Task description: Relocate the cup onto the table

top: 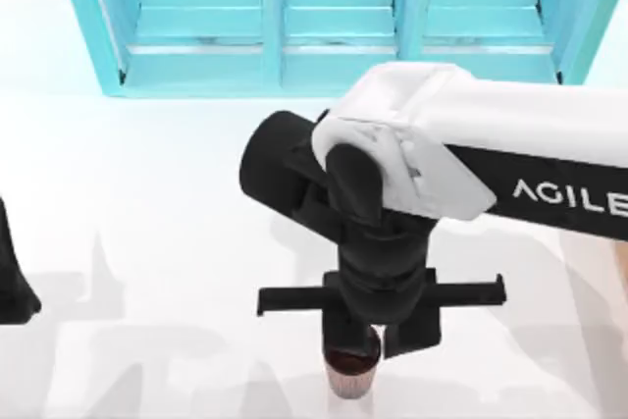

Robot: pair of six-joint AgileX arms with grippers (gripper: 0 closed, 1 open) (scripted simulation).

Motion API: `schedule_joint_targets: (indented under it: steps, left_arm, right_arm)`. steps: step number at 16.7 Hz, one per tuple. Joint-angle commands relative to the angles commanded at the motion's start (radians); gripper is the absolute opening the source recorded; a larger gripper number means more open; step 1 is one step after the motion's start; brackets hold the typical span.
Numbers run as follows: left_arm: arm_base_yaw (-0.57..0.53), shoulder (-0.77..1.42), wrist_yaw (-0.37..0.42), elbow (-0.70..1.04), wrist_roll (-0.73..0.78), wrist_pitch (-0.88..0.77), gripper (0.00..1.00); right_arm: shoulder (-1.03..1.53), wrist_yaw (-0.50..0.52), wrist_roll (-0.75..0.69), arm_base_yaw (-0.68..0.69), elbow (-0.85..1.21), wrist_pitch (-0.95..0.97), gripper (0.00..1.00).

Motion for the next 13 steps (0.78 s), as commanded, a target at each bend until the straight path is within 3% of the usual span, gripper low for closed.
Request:
schedule_joint_targets:
  steps: [9,13]
  left_arm:
    - [0.0,0.0,0.0,0.0,0.0,0.0,1.0]
    - [0.0,0.0,0.0,0.0,0.0,0.0,1.0]
  right_arm:
    - [0.0,0.0,0.0,0.0,0.0,0.0,0.98]
    - [0.0,0.0,0.0,0.0,0.0,0.0,1.0]
